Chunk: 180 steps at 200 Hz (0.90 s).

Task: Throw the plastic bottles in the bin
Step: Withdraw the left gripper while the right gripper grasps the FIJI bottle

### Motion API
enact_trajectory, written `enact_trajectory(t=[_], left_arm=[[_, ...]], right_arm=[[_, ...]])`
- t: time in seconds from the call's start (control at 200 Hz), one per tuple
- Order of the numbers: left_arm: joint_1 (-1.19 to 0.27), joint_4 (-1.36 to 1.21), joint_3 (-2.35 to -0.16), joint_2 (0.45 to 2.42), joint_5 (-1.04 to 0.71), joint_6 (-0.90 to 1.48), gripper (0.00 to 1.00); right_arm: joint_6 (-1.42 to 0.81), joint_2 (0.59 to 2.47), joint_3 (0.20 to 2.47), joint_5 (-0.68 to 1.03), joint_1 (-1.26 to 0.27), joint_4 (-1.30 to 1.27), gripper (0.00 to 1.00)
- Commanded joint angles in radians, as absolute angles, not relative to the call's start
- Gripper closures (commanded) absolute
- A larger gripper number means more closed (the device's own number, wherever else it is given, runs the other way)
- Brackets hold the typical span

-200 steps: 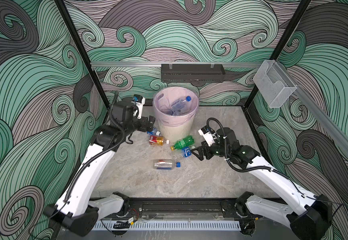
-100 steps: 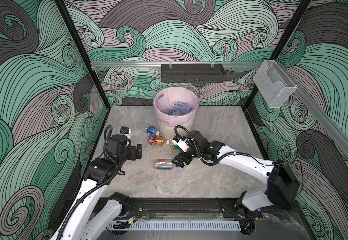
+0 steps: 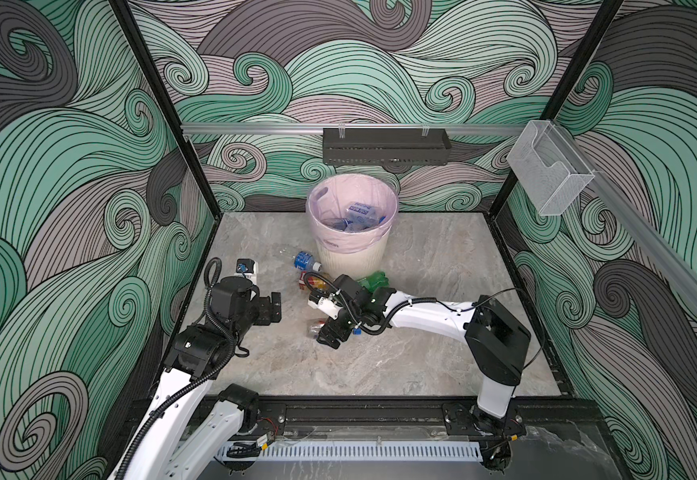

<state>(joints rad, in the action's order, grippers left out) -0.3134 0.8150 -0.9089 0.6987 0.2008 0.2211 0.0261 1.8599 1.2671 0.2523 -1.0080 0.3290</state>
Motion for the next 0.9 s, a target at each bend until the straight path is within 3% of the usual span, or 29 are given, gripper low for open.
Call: enact_trajectory(t=[0.0,0.37,0.701,0.896], left_arm=[[-0.305,0.813,-0.907,0.703,0.217,0.217,0.06],[-0.305,0.807,-0.901,0.720,0.218,0.201,0.06],[-0.304,0.811,-0.904,0.728,0.232,0.185,0.06],[-0.305,0.800,-0.884,0.711,0.223,0.180,0.06]], right_arm=[[0.035,1.882,1.285,0.224,-1.017,0.337,0.08],[0.008,1.978,1.317,0.186,-1.030,0.383,0.15],[-0.048,1.930,1.308,0.190,-1.031,0.373,0.47],[-0.121,1.793,1.228,0.202,-1.006,0.317,0.51]])
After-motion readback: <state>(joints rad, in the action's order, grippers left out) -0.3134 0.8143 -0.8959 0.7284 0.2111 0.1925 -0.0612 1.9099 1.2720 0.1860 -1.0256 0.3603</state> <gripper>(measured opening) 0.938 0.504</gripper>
